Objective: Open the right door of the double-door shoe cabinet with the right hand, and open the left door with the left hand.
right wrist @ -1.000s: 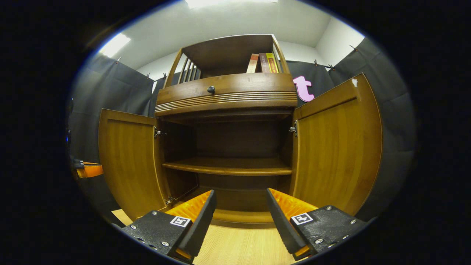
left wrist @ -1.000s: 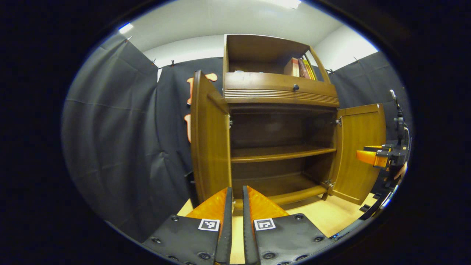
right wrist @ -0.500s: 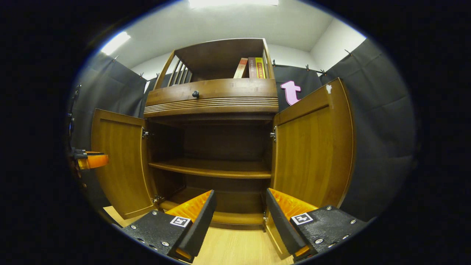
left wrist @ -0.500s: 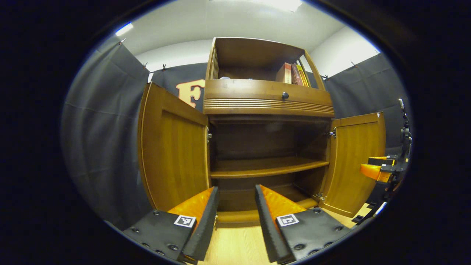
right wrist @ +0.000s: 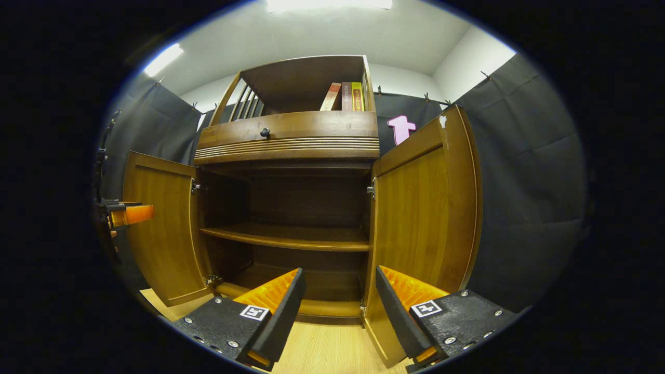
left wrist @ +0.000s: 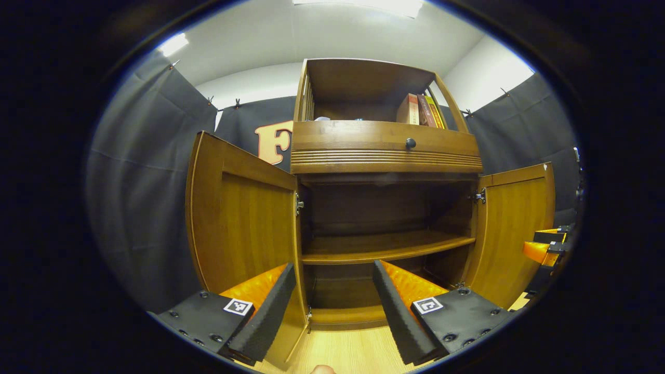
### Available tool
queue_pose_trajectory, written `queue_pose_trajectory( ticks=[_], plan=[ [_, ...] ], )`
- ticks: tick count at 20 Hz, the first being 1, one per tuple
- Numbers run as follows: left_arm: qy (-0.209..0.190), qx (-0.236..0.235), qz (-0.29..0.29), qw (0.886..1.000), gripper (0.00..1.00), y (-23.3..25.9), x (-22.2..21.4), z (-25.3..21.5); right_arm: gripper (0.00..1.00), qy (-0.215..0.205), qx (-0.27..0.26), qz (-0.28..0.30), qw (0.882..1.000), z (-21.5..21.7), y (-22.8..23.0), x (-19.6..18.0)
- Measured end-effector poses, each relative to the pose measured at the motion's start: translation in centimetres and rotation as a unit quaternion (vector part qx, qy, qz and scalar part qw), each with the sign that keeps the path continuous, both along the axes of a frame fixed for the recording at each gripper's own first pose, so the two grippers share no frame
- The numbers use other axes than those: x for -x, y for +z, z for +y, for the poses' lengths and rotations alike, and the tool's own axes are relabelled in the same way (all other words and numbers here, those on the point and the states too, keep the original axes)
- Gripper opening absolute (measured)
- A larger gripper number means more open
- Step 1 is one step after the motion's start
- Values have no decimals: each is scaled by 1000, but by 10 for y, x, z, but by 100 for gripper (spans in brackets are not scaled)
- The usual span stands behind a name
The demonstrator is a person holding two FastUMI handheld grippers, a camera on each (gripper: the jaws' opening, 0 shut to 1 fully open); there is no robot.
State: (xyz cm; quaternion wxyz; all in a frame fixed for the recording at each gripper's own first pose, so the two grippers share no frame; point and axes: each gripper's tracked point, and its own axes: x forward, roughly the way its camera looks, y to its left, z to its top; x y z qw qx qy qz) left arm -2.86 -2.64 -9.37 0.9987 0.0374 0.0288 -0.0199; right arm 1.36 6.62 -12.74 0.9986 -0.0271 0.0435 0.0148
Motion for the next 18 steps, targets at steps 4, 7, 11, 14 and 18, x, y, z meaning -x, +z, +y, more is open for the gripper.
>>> queue_pose_trajectory(
  ticks=[4, 7, 11, 14, 18],
  plan=[
    [-2, -6, -9, 1000, 96, 6, 1, -7, 84, 1, -1, -6, 1000, -2, 3, -2],
    [-5, -7, -12, 1000, 96, 8, 3, -11, 84, 0, -4, -9, 1000, -4, 4, -5],
    [-3, -14, -12, 1000, 96, 9, 2, -11, 84, -2, -5, -10, 1000, -6, 3, -8],
    [1, -12, -11, 1000, 96, 10, -1, -8, 84, -3, -3, -10, 1000, -7, 3, -8],
    [0, -10, -6, 1000, 96, 7, -2, -8, 84, -3, -3, -11, 1000, -7, 3, -10]
  ],
)
